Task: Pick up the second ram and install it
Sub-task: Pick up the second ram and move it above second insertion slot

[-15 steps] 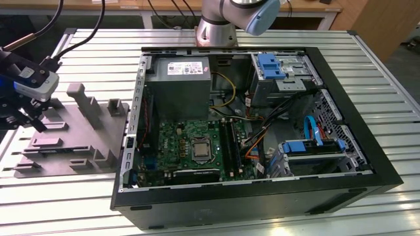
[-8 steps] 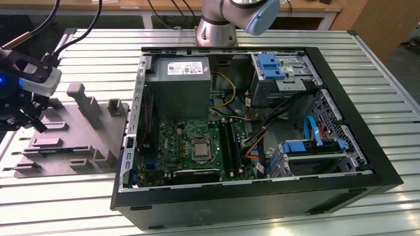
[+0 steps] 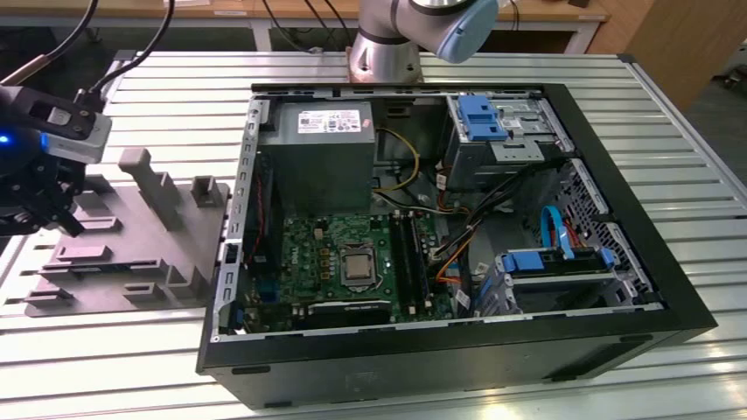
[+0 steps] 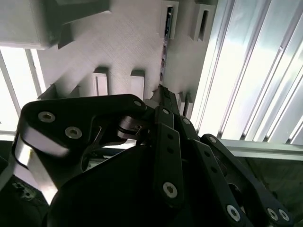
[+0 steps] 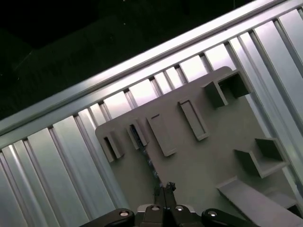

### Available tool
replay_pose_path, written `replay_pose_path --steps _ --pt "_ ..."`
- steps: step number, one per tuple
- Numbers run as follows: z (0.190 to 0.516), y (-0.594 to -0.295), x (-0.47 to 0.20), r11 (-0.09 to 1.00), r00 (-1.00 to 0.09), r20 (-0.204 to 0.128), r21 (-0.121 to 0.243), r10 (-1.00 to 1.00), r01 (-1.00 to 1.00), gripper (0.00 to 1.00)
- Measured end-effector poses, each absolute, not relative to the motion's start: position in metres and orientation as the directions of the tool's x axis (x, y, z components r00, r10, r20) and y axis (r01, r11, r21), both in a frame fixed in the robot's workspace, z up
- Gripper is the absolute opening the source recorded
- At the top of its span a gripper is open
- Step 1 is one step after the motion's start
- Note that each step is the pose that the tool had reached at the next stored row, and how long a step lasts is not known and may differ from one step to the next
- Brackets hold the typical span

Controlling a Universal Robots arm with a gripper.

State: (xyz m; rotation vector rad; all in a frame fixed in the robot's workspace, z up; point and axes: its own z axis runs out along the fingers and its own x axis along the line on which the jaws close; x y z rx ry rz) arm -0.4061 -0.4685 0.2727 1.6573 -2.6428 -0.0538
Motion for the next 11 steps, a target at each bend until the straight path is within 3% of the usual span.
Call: replay_pose_path --steps 11 --pt "0.2711 -0.4685 -0.4061 0.287 -0.287 0.0 0.041 -0.958 -0.957 0.1"
